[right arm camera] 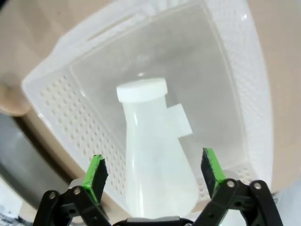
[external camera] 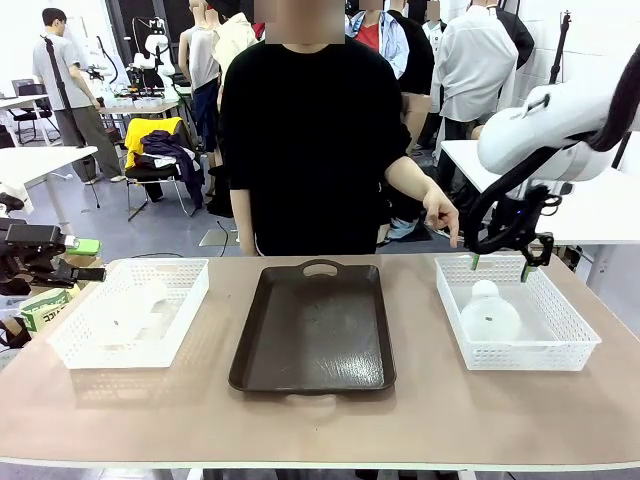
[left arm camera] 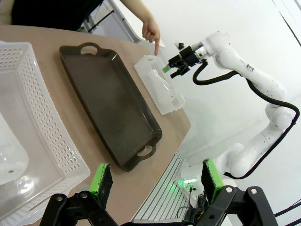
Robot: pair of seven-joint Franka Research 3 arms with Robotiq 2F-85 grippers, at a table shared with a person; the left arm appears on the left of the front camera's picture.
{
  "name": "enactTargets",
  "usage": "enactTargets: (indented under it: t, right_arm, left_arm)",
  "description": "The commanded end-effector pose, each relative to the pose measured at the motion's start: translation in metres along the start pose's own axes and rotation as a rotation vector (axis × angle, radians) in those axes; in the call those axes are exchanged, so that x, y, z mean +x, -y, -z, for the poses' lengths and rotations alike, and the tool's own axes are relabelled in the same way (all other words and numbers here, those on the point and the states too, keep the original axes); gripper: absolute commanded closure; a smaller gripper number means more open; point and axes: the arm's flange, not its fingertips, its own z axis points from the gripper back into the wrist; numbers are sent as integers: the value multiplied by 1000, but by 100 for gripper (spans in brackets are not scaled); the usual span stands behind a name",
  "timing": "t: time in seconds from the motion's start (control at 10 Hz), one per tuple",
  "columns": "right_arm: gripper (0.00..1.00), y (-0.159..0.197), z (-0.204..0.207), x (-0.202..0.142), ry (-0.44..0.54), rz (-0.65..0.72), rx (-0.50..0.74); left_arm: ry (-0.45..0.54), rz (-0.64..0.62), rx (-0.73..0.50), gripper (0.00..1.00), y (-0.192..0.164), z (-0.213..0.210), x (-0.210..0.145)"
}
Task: Prepare the laboratory tools.
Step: Pick up the Big flask that the person points to.
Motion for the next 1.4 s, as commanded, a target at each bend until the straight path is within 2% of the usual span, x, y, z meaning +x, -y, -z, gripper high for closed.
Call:
enactTargets:
  t: [0.0, 0.2, 0.6, 1.0, 1.1, 1.3]
  right_arm:
    - [0, -11, 14, 16, 21, 54, -69]
    - [0, -6, 32, 27, 27, 78, -70]
    - [0, -12, 48, 30, 43, 31, -68]
    - [0, -28, 46, 32, 33, 42, -172]
    - [3, -30, 48, 34, 16, 40, -187]
    - [17, -29, 54, 39, -19, 32, -179]
  left_arm:
    - [9, 1, -11, 0, 1, -2, 0]
    - [9, 1, -11, 0, 1, -2, 0]
    - [9, 1, -11, 0, 1, -2, 0]
    - [9, 1, -11, 0, 1, -2, 0]
    - [9, 1, -11, 0, 1, -2, 0]
    - [9, 1, -11, 0, 1, -2, 0]
